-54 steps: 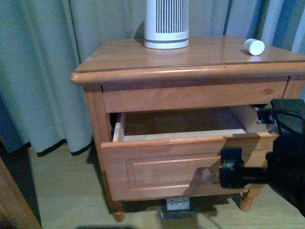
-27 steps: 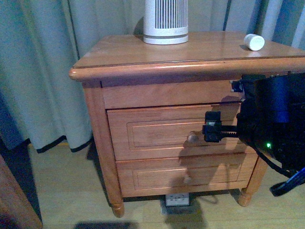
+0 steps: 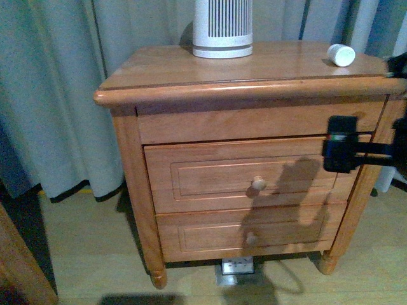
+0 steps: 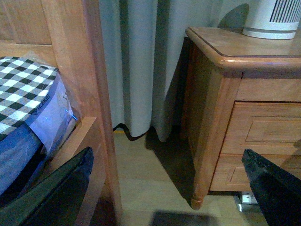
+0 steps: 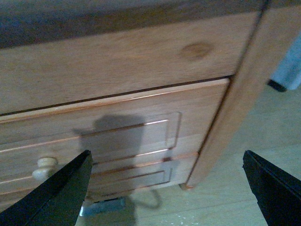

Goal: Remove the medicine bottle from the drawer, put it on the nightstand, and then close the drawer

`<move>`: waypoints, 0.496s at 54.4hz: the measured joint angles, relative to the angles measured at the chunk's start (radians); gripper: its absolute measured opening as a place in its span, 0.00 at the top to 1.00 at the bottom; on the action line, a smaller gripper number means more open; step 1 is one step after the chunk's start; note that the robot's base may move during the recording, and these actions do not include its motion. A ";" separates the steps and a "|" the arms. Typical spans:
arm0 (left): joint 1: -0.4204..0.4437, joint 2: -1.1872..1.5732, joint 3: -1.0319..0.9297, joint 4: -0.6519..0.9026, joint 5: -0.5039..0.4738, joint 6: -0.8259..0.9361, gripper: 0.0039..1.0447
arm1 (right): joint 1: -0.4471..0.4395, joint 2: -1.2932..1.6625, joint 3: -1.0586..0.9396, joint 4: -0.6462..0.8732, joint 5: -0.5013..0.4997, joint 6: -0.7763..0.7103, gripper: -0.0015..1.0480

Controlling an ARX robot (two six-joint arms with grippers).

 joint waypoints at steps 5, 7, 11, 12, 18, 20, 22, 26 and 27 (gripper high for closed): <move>0.000 0.000 0.000 0.000 0.000 0.000 0.06 | 0.030 -0.331 -0.193 -0.072 0.097 -0.064 0.07; 0.000 0.000 0.000 0.000 0.000 0.000 0.06 | 0.040 -0.397 -0.225 -0.079 0.117 -0.082 0.07; 0.000 0.000 0.000 0.000 0.000 0.000 0.06 | 0.068 -0.599 -0.306 -0.125 0.180 -0.127 0.07; 0.000 0.000 0.000 0.000 0.000 0.000 0.06 | 0.077 -0.652 -0.322 -0.146 0.198 -0.135 0.07; 0.000 0.000 0.000 0.000 0.000 0.000 0.06 | 0.139 -0.932 -0.400 -0.278 0.306 -0.176 0.07; 0.000 0.000 0.000 0.000 0.000 0.000 0.06 | 0.163 -1.004 -0.418 -0.316 0.341 -0.187 0.07; 0.000 0.000 0.000 0.000 0.000 0.000 0.06 | 0.198 -1.098 -0.442 -0.361 0.389 -0.207 0.07; 0.000 0.000 0.000 0.000 0.000 0.000 0.06 | 0.272 -1.259 -0.472 -0.447 0.480 -0.245 0.07; 0.000 0.000 0.000 0.000 0.000 0.000 0.06 | 0.293 -1.301 -0.482 -0.462 0.502 -0.256 0.07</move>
